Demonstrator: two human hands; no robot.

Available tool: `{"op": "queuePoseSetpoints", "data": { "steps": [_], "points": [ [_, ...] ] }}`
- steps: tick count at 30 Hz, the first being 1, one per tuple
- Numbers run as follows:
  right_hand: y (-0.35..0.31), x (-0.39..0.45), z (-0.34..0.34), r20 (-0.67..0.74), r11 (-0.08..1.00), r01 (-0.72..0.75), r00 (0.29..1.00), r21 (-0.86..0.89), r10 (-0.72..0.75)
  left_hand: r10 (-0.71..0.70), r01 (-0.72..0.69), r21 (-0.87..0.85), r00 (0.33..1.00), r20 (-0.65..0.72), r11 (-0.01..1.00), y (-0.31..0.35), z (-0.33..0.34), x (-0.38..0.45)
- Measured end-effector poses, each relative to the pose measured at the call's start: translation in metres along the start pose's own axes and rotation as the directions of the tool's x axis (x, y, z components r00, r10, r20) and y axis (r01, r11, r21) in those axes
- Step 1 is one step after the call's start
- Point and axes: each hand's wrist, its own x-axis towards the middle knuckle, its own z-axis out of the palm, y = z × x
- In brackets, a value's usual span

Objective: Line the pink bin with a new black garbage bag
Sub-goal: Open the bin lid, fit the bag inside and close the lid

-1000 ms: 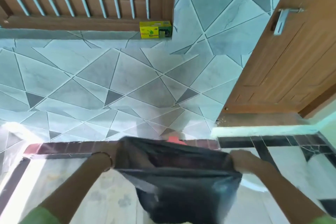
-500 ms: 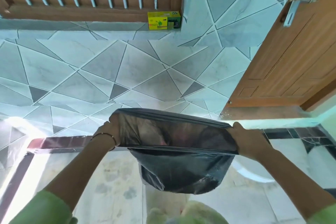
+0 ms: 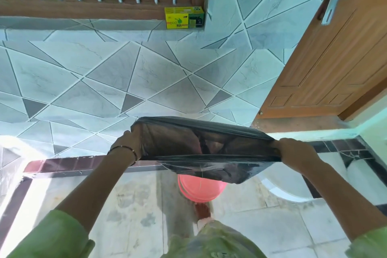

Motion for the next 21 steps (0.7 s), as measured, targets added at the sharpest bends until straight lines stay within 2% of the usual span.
{"op": "queuePoseSetpoints", "data": {
  "steps": [5,11,14,17,19,21],
  "points": [
    [0.013,-0.001,0.003,0.073,0.999,-0.024,0.997,0.035,0.021,0.038,-0.038,-0.007,0.999,0.032,0.999,-0.003,0.010,0.009],
    [0.048,-0.007,-0.003,0.266,0.997,-0.075,0.962,0.015,0.068,0.172,-0.176,0.054,0.982,0.082,0.983,0.007,0.012,0.004],
    [0.057,-0.026,-0.027,0.378,0.977,-0.191,0.915,0.095,0.142,0.258,-0.276,0.107,0.954,0.153,0.955,0.012,0.009,0.002],
    [0.052,-0.040,-0.050,0.531,0.951,-0.299,0.820,0.083,0.211,0.316,-0.368,0.159,0.908,0.276,0.916,0.018,0.009,-0.001],
    [0.046,-0.038,-0.049,0.580,0.962,-0.273,0.786,0.015,0.214,0.317,-0.403,0.221,0.886,0.339,0.888,0.022,0.015,0.002],
    [0.040,-0.026,-0.035,0.577,0.972,-0.234,0.794,0.003,0.190,0.280,-0.387,0.252,0.885,0.373,0.887,0.032,0.020,0.004]
  ]
}}
